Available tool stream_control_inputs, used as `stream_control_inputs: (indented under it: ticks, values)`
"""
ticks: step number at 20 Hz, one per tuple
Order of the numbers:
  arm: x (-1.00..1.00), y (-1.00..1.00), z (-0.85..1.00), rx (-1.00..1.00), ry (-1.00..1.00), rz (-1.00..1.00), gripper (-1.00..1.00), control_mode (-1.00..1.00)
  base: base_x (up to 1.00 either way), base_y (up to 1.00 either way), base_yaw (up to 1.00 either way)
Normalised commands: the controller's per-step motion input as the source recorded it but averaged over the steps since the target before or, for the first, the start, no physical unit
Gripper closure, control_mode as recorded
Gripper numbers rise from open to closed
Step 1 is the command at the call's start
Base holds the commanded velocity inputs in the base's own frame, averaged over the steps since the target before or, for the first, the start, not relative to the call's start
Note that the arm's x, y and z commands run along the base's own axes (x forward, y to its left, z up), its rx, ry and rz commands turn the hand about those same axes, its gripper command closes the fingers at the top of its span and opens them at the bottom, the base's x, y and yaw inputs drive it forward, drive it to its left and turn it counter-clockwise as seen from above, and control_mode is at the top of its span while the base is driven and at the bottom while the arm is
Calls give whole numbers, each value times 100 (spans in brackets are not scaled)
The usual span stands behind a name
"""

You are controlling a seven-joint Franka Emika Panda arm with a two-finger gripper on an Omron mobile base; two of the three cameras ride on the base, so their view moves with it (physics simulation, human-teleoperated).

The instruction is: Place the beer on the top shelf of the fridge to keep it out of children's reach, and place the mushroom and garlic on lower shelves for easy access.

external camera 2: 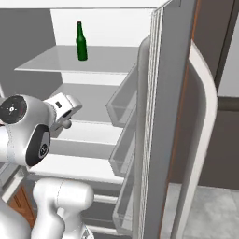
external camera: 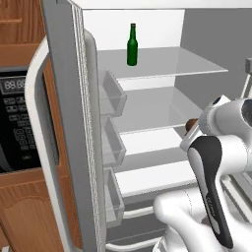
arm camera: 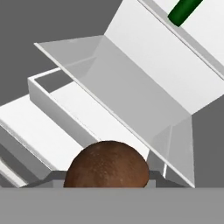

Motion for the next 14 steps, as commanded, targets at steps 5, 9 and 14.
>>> stream_control_inputs:
  ticks: [5, 9, 14]
  values:
    - [0, 0, 0, 0, 0, 0, 100, 100, 31, -21, 10]
    - [0, 0, 0, 0, 0, 0, 100, 100, 30, -18, 11]
    - [0, 0, 0, 0, 0, 0, 100, 100, 27, -12, 10]
